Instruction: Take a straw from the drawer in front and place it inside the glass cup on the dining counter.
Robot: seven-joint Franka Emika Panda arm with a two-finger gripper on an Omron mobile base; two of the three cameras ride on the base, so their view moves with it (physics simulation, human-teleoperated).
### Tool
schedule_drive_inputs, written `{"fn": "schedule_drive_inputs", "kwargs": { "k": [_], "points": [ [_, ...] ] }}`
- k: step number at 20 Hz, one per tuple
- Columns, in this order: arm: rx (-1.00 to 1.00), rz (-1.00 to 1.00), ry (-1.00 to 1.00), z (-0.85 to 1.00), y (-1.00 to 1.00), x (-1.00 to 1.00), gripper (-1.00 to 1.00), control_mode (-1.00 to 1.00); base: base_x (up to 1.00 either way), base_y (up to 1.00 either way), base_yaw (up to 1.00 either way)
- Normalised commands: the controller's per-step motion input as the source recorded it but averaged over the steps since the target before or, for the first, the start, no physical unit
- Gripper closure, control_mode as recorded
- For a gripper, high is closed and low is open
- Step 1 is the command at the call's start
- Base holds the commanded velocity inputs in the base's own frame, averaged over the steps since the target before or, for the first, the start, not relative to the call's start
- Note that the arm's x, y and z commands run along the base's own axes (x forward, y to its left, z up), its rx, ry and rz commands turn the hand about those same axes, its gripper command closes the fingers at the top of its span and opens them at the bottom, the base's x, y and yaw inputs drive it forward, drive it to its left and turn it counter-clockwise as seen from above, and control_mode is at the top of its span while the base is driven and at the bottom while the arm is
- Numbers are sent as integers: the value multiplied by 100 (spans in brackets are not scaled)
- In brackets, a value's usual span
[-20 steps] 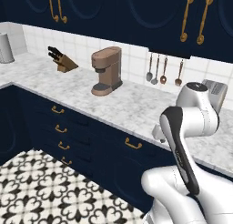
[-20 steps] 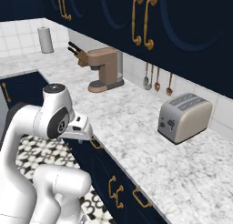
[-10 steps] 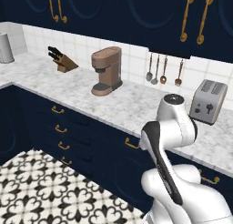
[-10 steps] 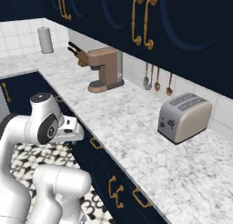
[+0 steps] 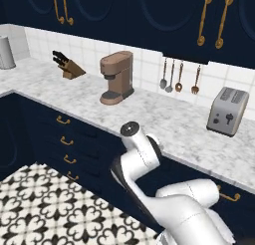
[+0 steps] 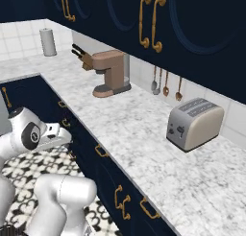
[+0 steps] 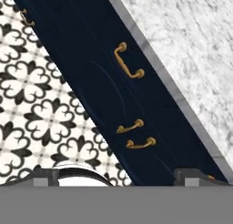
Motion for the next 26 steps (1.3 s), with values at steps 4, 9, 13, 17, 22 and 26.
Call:
{"fn": "schedule_drive_inputs", "kwargs": {
  "k": [4, 9, 13, 17, 22, 26],
  "points": [
    [-36, -1, 21, -19, 14, 100, -100, -100, 0, 0, 0],
    [-30, 0, 23, -20, 0, 92, -100, -100, 0, 0, 0],
    [-30, 0, 9, -47, 0, 32, -100, -100, 0, 0, 0],
    [-24, 0, -5, -62, 0, 4, -100, -100, 0, 0, 0],
    [-10, 0, -6, -61, -5, 4, -100, -100, 0, 0, 0],
    [-1, 0, -5, -35, -17, 20, -100, -100, 0, 0, 0]
  ]
}}
